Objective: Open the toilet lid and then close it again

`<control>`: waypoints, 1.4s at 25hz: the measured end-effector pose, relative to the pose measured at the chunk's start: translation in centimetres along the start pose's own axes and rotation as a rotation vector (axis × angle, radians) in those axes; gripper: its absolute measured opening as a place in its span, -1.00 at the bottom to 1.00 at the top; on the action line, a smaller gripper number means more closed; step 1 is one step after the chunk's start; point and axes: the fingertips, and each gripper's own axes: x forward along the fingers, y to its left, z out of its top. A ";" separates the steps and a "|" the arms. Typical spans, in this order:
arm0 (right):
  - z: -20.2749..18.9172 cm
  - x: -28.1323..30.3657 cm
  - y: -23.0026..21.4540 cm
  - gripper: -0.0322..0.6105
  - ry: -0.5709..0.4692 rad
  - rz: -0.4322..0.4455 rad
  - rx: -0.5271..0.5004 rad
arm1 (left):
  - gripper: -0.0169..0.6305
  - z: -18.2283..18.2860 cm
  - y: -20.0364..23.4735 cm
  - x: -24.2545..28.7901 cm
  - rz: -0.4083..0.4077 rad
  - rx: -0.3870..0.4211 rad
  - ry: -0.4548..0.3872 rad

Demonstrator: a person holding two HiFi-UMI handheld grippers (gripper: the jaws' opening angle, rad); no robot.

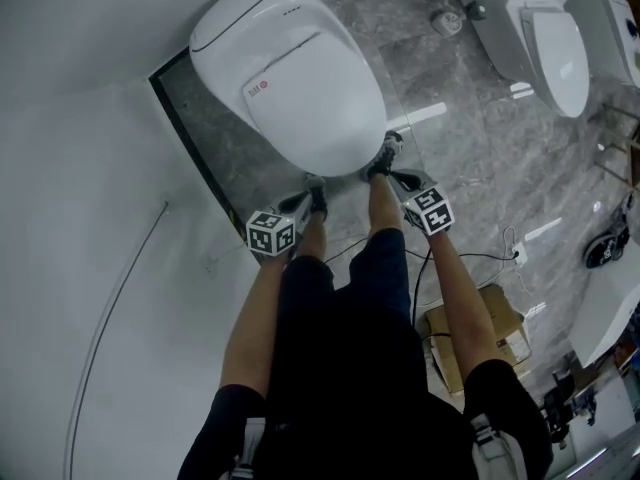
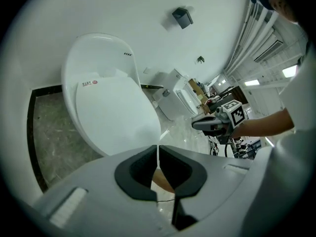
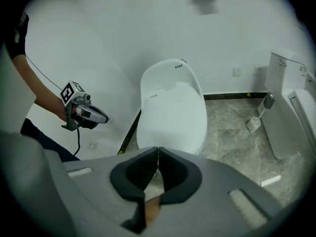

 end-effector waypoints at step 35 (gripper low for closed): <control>-8.2 15.7 -8.5 -0.85 0.072 0.003 0.063 | -0.80 -7.0 11.9 14.4 -0.013 -0.345 -0.055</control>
